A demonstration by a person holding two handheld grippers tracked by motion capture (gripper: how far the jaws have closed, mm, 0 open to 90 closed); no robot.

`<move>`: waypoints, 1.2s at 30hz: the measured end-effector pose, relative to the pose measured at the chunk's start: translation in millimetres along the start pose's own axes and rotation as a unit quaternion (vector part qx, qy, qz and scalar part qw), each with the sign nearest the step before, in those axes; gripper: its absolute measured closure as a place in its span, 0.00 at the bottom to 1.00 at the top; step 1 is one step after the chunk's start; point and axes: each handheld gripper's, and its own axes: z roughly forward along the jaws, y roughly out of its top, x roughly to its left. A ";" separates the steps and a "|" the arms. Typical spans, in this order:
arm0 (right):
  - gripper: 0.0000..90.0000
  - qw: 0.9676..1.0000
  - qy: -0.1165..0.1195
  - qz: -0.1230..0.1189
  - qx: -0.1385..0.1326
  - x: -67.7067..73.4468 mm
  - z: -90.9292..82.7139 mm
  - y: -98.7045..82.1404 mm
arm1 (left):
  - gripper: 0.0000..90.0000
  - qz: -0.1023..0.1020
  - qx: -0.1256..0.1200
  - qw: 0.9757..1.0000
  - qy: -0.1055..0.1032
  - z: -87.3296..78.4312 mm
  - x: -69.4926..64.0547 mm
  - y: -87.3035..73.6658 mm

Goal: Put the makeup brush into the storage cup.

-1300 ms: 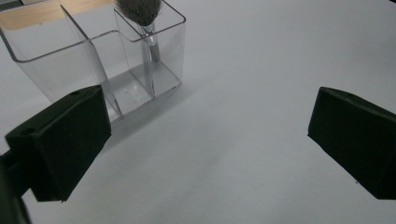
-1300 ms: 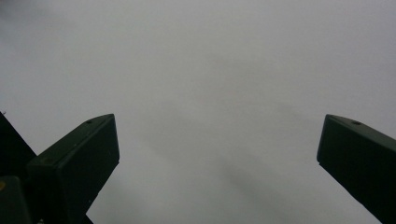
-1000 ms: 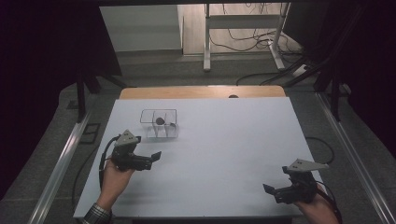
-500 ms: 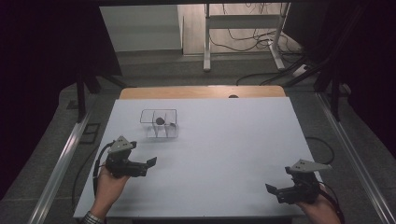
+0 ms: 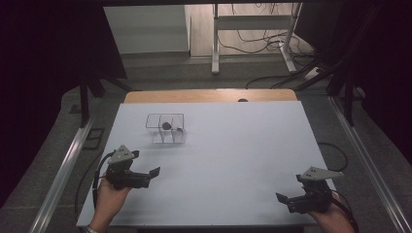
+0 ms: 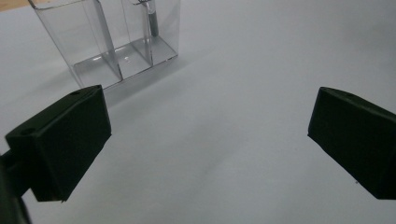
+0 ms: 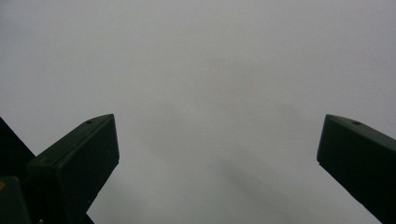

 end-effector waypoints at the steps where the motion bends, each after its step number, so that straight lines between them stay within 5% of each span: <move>1: 0.00 1.000 0.000 0.000 0.000 0.1 0.1 0.0 | 0.00 0.000 0.000 1.000 0.001 -0.8 -0.3 -0.6; 36: 0.00 1.000 -0.002 -0.004 0.004 2.2 1.0 0.4 | 0.00 -0.008 0.007 1.000 0.010 -24.9 -1.7 -24.3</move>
